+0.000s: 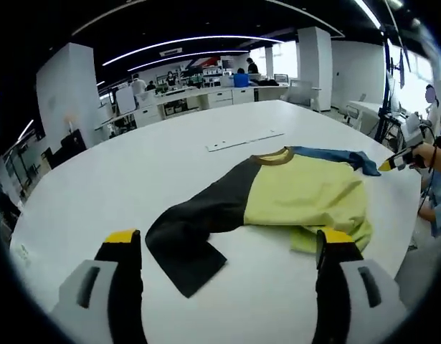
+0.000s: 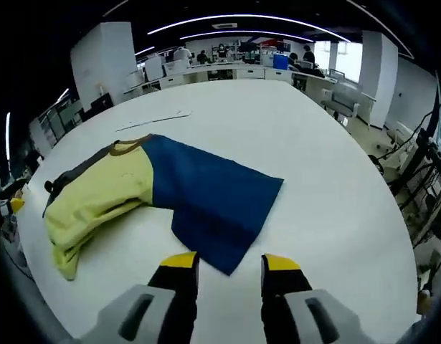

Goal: Fold the garment on the visible template until the final outline fits inside the template.

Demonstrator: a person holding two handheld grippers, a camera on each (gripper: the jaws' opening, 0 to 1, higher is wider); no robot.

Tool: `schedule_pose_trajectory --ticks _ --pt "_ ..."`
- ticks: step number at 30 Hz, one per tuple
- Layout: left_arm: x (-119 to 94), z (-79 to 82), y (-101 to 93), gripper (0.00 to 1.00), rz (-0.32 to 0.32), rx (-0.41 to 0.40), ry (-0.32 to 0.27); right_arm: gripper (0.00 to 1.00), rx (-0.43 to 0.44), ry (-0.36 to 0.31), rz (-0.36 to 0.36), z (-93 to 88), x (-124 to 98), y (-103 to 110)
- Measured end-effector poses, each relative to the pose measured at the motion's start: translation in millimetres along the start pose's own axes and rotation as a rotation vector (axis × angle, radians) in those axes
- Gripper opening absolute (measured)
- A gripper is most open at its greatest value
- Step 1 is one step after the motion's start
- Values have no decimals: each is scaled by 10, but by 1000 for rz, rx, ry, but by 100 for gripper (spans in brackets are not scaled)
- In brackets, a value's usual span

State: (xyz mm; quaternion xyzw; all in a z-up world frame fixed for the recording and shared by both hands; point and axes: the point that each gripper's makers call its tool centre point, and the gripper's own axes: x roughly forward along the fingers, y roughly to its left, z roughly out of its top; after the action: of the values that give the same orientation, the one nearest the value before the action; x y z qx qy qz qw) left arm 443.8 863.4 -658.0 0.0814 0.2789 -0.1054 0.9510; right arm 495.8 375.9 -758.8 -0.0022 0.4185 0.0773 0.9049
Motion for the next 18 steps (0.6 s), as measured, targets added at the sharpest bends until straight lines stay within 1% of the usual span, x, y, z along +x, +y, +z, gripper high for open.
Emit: schedule_pose_trajectory --ticks 2,4,8,12,15,18 --pt "-31 8 -38 99 -13 -9 -10 28 12 5 -4 -38 11 -16" --pt "-38 -15 -83 99 -31 -23 -8 26 23 4 -4 -64 18 -14" --pt "-52 -88 -144 98 -38 -30 5 22 45 3 -10 -85 35 -9" --pt "-62 -112 -199 96 -49 -36 2 18 48 5 -22 -93 46 -15" --pt "-70 -132 -222 96 -52 -20 11 16 68 -9 -17 -61 58 11" --pt "-88 -154 -238 96 -47 17 30 15 83 -8 -31 -56 91 -3"
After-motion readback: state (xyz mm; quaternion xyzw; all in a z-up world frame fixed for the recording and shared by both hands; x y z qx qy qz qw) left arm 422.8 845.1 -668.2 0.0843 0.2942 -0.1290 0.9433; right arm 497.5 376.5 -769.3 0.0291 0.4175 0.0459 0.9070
